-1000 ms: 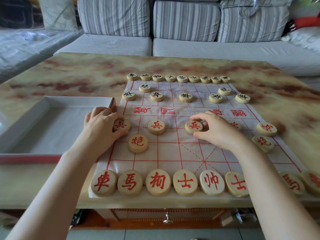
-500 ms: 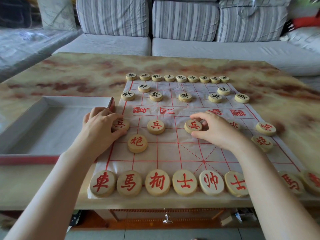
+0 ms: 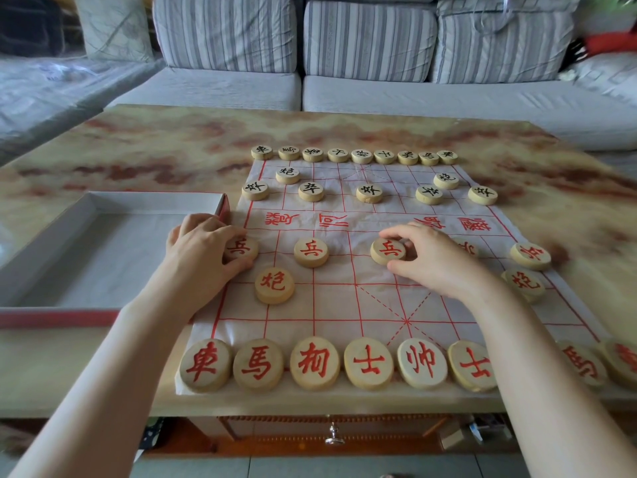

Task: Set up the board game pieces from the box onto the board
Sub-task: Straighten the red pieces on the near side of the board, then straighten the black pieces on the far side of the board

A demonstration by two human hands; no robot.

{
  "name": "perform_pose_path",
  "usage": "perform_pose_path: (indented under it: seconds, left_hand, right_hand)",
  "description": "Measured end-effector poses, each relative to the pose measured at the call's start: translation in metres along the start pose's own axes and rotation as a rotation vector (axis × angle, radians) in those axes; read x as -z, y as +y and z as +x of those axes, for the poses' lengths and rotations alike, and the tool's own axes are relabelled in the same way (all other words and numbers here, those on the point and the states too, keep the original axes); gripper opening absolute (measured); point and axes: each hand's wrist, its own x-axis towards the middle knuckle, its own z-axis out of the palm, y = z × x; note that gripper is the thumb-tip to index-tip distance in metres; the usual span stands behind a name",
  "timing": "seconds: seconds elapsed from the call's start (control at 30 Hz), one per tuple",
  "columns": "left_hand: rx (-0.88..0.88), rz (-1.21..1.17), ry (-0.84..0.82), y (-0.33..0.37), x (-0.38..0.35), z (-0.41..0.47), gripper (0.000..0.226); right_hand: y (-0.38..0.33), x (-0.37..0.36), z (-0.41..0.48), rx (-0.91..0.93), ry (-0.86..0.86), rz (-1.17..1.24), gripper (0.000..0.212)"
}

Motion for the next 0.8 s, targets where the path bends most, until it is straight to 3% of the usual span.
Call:
perform_pose_path:
  seconds: [0.23, 0.33, 0.5, 0.63, 0.8]
  left_hand:
    - [-0.115, -0.208, 0.173, 0.020, 0.023, -0.015, 0.039]
    - [-0.171, -0.363, 0.073, 0.034, 0.026, -0.031, 0.043]
    - [-0.172, -0.329, -0.175, 0.037, 0.019, -0.030, 0.054]
    - [-0.070, -0.340, -0.216, 0.037, 0.015, -0.029, 0.051]
    - [-0.119, -0.343, -0.159, 0.039, 0.015, -0.027, 0.048]
  right_hand:
    - [-0.005, 0.006, -0.004, -0.002, 0.041, -0.024, 0.052]
    - [-0.008, 0.010, -0.007, 0.008, 0.070, -0.013, 0.048]
    - [-0.007, 0.015, -0.017, -0.001, 0.071, 0.001, 0.042]
    - [0.002, 0.026, -0.024, -0.057, 0.107, 0.046, 0.040]
    - [0.025, 0.044, -0.035, -0.148, 0.207, 0.057, 0.036]
